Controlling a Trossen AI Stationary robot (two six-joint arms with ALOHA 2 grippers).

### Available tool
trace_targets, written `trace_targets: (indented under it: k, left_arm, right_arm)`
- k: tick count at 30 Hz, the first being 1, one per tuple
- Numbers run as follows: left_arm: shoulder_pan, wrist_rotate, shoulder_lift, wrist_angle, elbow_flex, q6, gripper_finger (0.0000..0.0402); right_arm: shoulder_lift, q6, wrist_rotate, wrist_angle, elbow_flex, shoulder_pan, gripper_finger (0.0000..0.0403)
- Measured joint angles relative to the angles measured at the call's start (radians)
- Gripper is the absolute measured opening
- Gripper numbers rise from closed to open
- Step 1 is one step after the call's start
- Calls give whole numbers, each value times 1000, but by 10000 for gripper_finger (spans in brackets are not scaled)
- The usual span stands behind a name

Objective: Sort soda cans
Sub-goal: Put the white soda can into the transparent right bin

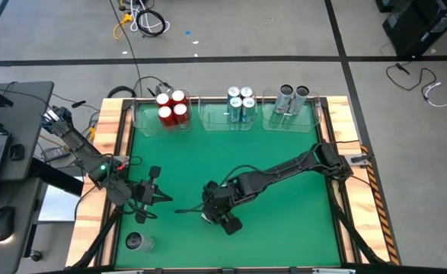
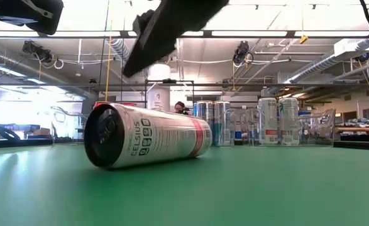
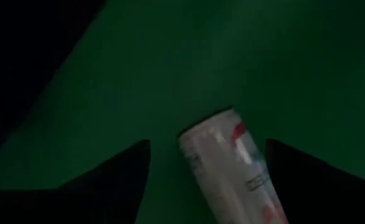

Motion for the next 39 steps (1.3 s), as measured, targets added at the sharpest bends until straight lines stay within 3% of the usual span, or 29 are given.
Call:
trace_targets:
  k: [14, 35, 39]
  left_arm:
    - [0, 0, 0, 3, 0, 1, 0]
    - [0, 0, 10, 4, 1, 1, 0]
    - [0, -1, 10, 5, 1, 1, 0]
  right_arm:
    - [52, -76, 31, 162, -51, -6, 305]
    - [162, -206, 82, 53, -35, -37, 306]
    - [166, -196, 99, 26, -14, -45, 288]
